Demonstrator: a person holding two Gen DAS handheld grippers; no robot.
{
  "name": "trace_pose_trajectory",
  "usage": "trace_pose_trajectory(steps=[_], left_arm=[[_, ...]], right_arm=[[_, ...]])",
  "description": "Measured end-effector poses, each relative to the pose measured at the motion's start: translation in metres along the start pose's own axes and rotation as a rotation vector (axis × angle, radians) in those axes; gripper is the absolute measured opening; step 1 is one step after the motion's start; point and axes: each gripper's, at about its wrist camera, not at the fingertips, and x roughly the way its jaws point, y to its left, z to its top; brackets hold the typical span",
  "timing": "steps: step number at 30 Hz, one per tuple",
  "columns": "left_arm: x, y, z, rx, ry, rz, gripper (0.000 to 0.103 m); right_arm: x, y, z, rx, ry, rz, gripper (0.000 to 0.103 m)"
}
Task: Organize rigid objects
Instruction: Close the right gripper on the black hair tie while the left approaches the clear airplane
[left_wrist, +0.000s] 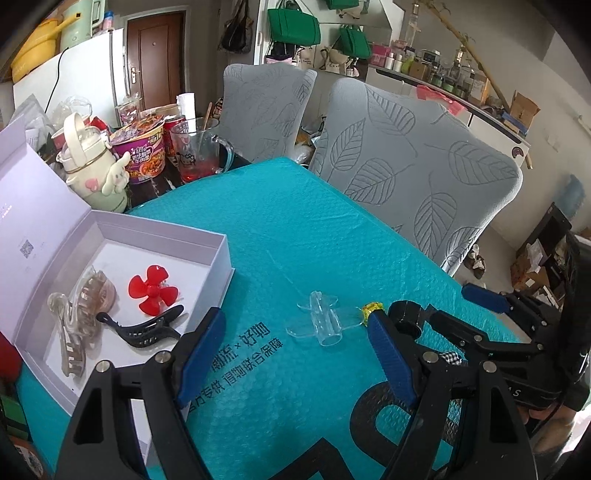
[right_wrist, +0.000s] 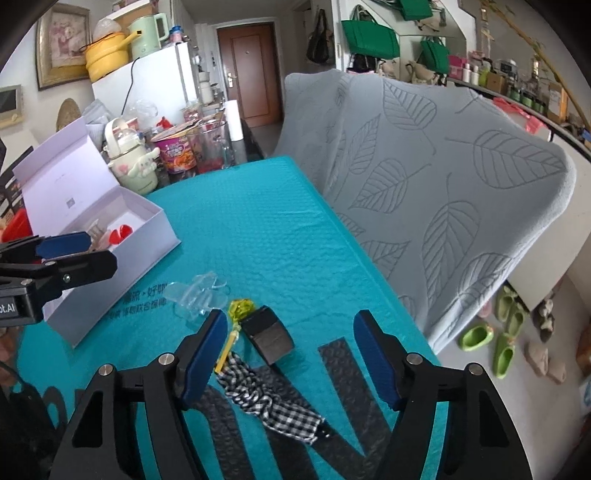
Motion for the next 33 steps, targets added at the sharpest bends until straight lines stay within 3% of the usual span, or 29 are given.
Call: trace_pose_trajectory(steps=[5, 8, 11, 16, 23, 30, 33], left_arm=[[0.012, -0.001, -0.004, -0.018, 0.027, 0.013, 0.079], [0.014, -0.004, -0.003, -0.022, 0.024, 0.010, 0.079], [0.014, -0.009, 0.002, -0.017, 0.001, 0.013, 0.079], [0.016, -0.013, 0.007, -0.017, -0.031, 0.026, 0.079], [0.034, -0.005, 0.004, -0.064, 0.010, 0.013, 0.079], [0.042, -0.002, -0.001, -0.084, 0.034, 0.015, 0.079], [0.042, -0.004, 0.000, -0.078, 0.029, 0.010, 0.079]], right_arm=[[0.027, -0.009, -0.008, 0.007, 0.065, 0.055, 0.052], [0.034, -0.014, -0.008, 0.025, 0.081, 0.132, 0.049], [0.039, -0.024, -0.004, 0.070, 0.081, 0.153, 0.046], [0.045, -0.044, 0.006, 0.129, 0.084, 0.142, 0.046], [0.047, -0.043, 0.012, 0.102, 0.072, 0.133, 0.046], [0.042, -0.048, 0.012, 0.128, 0.021, 0.043, 0.037], [0.039, -0.056, 0.009, 0.157, 0.013, 0.048, 0.033]])
